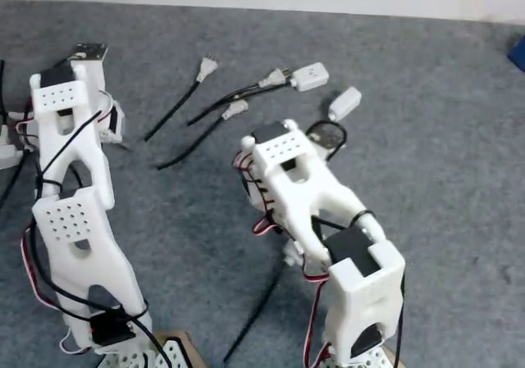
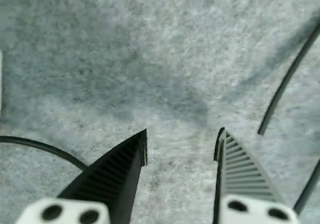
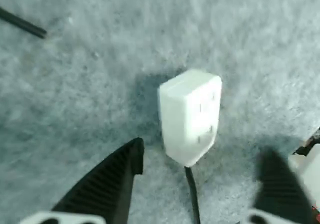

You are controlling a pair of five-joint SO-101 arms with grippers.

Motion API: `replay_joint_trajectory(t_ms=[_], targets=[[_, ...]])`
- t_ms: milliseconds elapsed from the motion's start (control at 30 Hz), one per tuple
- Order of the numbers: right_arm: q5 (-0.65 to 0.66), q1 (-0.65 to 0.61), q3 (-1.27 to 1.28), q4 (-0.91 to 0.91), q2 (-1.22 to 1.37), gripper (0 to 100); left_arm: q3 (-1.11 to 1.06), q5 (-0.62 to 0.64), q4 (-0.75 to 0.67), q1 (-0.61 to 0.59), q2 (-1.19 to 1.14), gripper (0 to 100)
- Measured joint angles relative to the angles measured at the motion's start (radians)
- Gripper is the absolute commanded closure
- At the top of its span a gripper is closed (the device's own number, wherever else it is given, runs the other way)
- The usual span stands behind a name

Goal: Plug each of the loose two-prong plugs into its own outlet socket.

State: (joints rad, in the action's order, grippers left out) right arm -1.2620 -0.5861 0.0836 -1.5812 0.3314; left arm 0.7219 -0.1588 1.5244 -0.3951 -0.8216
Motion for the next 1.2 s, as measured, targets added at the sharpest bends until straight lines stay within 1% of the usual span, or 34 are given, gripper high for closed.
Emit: replay_joint_trajectory(t_ms=[67, 167, 267, 333, 433, 567, 633, 700, 800, 900, 1033, 1133, 1200], targets=[[0.003, -0.025, 0.000, -0.002, 0.000, 34.1, 0.000, 0.000, 0.000, 0.006, 0.000, 78], [0.009, -0.066, -0.002, -0.002, -0.003, 33.4, 0.000, 0.002, 0.000, 0.025, 0.000, 78], [0.038, -0.060, -0.095, -0.009, -0.003, 33.4, 0.005, 0.000, 0.026, 0.063, 0.000, 78], [0.098, -0.002, -0.204, -0.037, -0.014, 33.4, 0.040, -0.021, 0.064, 0.089, -0.002, 78], [0.235, 0.169, -0.425, -0.064, -0.031, 33.5, 0.123, -0.057, 0.141, 0.120, 0.000, 78], [0.491, 0.453, -0.690, -0.141, -0.037, 33.5, 0.187, -0.066, 0.218, 0.170, 0.057, 78], [0.657, 0.565, -0.707, -0.157, -0.052, 33.5, 0.184, -0.066, 0.221, 0.215, 0.098, 78], [0.855, 0.637, -0.638, -0.161, -0.058, 33.5, 0.141, -0.066, 0.221, 0.275, 0.141, 78], [1.163, 0.684, -0.448, -0.161, -0.058, 33.5, 0.052, -0.064, 0.221, 0.396, 0.198, 77], [1.422, 0.760, -0.244, -0.161, -0.058, 33.5, -0.035, -0.066, 0.221, 0.532, 0.270, 77], [1.674, 0.876, -0.117, -0.161, -0.098, 33.5, -0.103, -0.066, 0.221, 0.704, 0.373, 77], [1.846, 0.974, -0.038, -0.157, -0.206, 33.5, -0.172, -0.066, 0.221, 0.810, 0.433, 77], [1.941, 1.025, 0.043, -0.120, -0.298, 33.5, -0.222, -0.066, 0.221, 0.865, 0.446, 77]])
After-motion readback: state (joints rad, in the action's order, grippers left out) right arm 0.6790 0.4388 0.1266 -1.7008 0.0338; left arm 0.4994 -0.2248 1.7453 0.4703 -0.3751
